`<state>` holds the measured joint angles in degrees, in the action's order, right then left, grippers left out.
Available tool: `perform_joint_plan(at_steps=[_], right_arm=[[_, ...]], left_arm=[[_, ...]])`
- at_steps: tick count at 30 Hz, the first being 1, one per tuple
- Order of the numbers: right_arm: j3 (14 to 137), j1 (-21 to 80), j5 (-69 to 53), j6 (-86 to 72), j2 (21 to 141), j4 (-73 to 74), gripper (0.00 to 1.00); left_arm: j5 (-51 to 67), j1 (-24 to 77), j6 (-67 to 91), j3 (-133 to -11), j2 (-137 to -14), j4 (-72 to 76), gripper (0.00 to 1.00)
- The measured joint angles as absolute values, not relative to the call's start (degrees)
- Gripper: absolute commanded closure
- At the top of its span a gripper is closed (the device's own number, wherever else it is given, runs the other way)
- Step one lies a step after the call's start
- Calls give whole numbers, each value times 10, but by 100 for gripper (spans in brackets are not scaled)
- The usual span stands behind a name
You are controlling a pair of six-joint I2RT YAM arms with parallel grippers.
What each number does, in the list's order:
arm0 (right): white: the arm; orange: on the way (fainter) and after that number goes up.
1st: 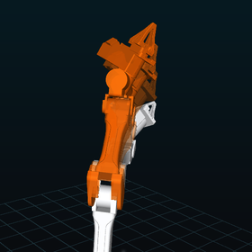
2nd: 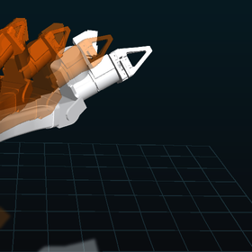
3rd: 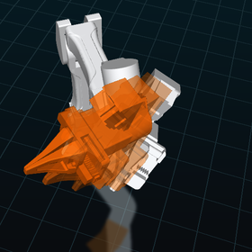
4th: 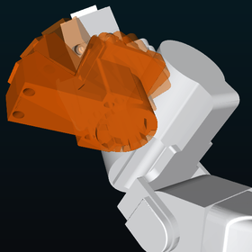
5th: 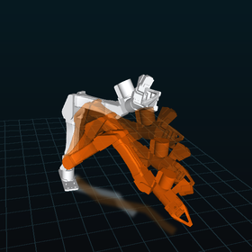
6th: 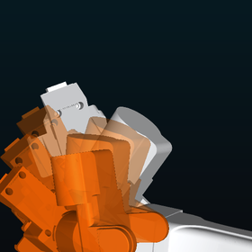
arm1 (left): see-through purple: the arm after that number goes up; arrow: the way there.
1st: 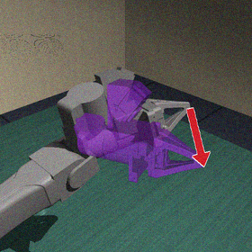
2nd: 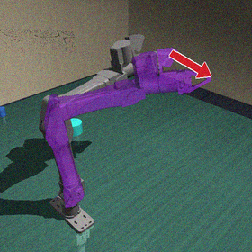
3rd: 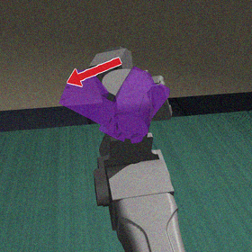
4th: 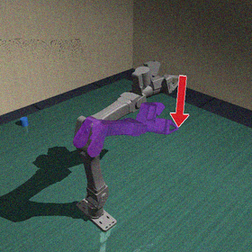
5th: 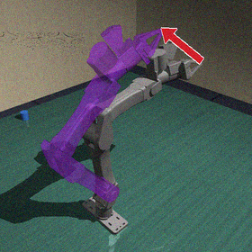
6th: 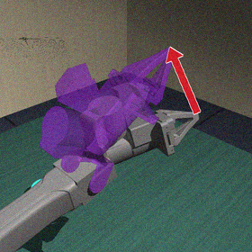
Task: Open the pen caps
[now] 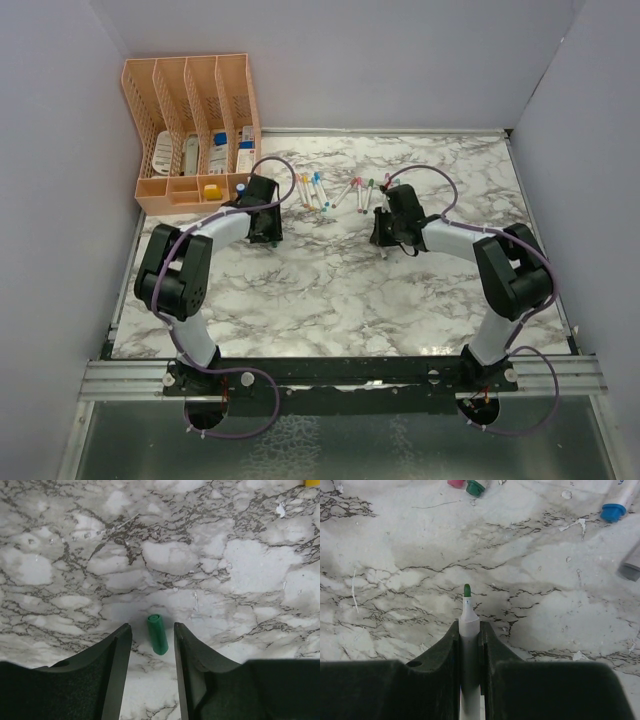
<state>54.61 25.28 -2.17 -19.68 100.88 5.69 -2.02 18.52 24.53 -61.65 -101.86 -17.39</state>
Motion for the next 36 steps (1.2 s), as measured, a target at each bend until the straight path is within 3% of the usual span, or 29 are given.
perform_joint_plan(at_steps=[6,14,17,21,24,26,30,34,36], right_arm=[[555,256,-20,-201,1018,51,90],[557,258,6,-214,1020,50,87],[557,259,12,-214,1020,50,62],[557,259,14,-216,1020,42,40],[557,259,14,-216,1020,34,38],[558,259,14,-216,1020,33,37],[558,259,14,-216,1020,32,30],[561,259,18,-213,1010,51,12],[570,259,30,-210,996,73,8]], left_arm=[[-37,185,252,-594,-970,-194,38],[-46,185,270,-586,-838,-184,36],[-46,185,277,-579,-805,-177,33],[-46,185,286,-560,-785,-171,24],[-46,185,291,-544,-782,-171,16],[-46,185,296,-537,-782,-171,2],[-46,185,303,-523,-772,-166,1],[-46,185,308,-516,-751,-157,1],[-46,185,311,-512,-737,-148,1]])
